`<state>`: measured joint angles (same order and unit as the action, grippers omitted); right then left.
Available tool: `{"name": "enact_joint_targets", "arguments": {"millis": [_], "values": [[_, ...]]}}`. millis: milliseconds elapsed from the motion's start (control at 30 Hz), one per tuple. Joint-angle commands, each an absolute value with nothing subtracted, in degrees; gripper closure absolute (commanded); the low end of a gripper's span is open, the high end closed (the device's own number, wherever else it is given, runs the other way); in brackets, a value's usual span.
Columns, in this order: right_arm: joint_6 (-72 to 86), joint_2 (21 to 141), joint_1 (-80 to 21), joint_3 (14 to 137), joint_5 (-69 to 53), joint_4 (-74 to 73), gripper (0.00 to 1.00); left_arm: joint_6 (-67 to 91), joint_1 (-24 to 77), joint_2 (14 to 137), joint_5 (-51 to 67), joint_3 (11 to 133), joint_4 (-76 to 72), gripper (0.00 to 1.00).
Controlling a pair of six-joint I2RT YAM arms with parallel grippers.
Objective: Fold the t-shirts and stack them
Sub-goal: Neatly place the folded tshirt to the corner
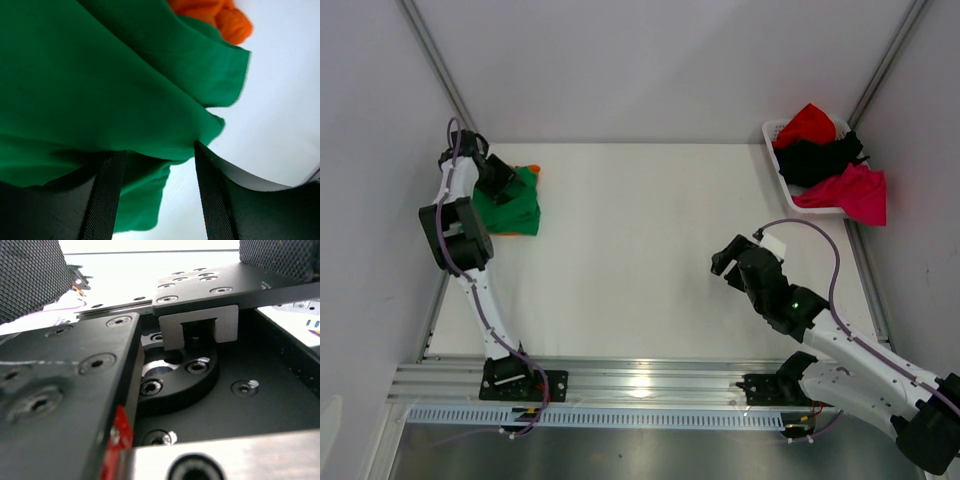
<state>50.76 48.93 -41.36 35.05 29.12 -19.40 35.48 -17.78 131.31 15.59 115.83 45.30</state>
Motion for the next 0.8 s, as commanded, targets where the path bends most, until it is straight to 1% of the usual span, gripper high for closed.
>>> {"name": "enact_joint_targets", "arguments": {"millis": [0, 400, 467, 600, 767], "values": [[50.36, 48.16, -41.22, 37.09, 29.97, -19.42, 0.2, 35.42, -18.37, 133.5, 17.49, 117.07, 44.74, 0.4], [50.89, 49.22, -41.22, 38.15, 29.97, -19.95, 0.2, 35.94, -19.6, 133.69, 20.56, 116.19, 44.48, 0.4], [50.98, 49.13, -41.22, 37.88, 29.97, -19.6, 0.2, 36.73, -19.6, 131.58, 21.18, 114.97, 43.69, 0.4], [51.33, 49.04, -41.22, 37.18, 29.45, -19.07, 0.2, 38.84, -19.51, 125.34, 23.02, 107.26, 39.12, 0.4], [51.42, 48.87, -41.22, 36.74, 29.0, -18.81, 0.2, 39.2, -18.99, 120.77, 21.8, 105.55, 39.37, 0.4]]}}
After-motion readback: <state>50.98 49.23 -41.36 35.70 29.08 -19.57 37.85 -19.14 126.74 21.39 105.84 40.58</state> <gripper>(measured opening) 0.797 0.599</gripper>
